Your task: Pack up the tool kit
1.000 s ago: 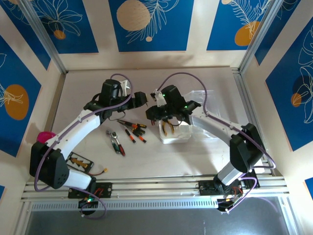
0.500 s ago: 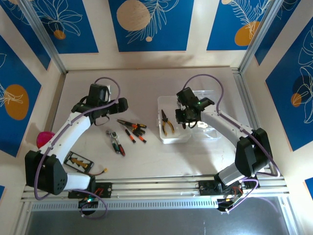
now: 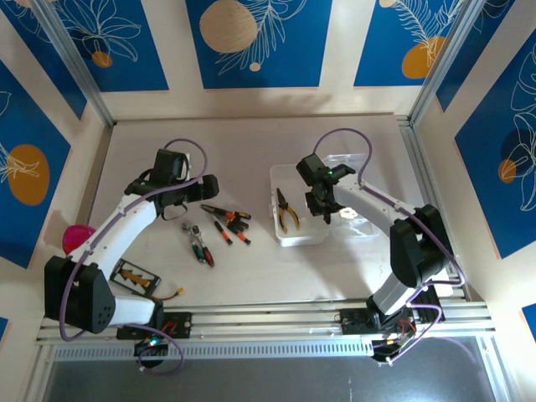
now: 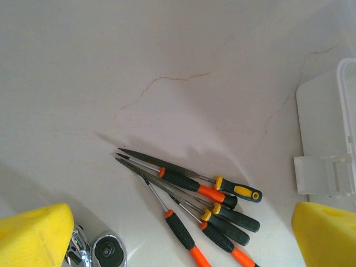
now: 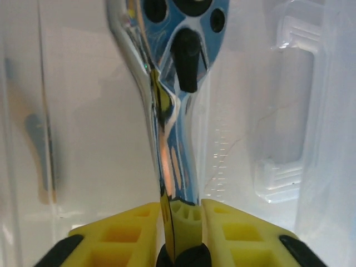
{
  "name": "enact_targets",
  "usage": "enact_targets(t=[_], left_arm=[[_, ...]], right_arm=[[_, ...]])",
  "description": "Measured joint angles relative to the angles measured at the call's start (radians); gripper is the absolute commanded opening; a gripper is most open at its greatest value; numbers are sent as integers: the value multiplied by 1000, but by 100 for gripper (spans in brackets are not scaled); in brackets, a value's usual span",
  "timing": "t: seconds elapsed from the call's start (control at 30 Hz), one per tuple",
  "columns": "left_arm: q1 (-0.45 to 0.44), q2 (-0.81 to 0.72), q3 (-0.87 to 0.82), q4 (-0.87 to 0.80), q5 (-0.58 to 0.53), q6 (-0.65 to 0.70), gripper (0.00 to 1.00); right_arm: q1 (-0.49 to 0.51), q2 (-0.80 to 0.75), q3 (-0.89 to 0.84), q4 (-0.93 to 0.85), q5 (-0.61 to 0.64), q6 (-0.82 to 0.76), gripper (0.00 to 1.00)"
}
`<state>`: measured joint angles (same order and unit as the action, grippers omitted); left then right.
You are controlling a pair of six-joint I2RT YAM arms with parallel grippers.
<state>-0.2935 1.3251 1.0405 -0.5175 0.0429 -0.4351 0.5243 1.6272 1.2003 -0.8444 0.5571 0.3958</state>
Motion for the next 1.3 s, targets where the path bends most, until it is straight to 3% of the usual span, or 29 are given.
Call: enact_targets(t=[0.27,0.37,0.4,0.43,0.6,0.8,1.03,1.3], left_arm=[[0,1,-5,-2,0,0,100],[0,21,-8,-21,0,0,100],[0,34,-12,-23,0,0,100],[0,48,-21,-22,1,0,100],[0,106,-89,-22,12,-5,98],[-22,145,-113,-22,7,-20,79],[-143,176,-114,-16,4,-41,53],[-173,269,-120,-12,-38,-50,50]], right_arm=[[8,0,19,-8,13,1,58],[19,-9,23,7,-3,-1,82],[26,-26,27,16,-13,0,96],[37,-47,35,31,-33,-7,99],[99,-113,71,77,-89,-50,99],[136,-138,67,154,-196,-100,99],[136,-154,39,208,-260,-111,99],[133,-161,26,216,-278,-118,99]])
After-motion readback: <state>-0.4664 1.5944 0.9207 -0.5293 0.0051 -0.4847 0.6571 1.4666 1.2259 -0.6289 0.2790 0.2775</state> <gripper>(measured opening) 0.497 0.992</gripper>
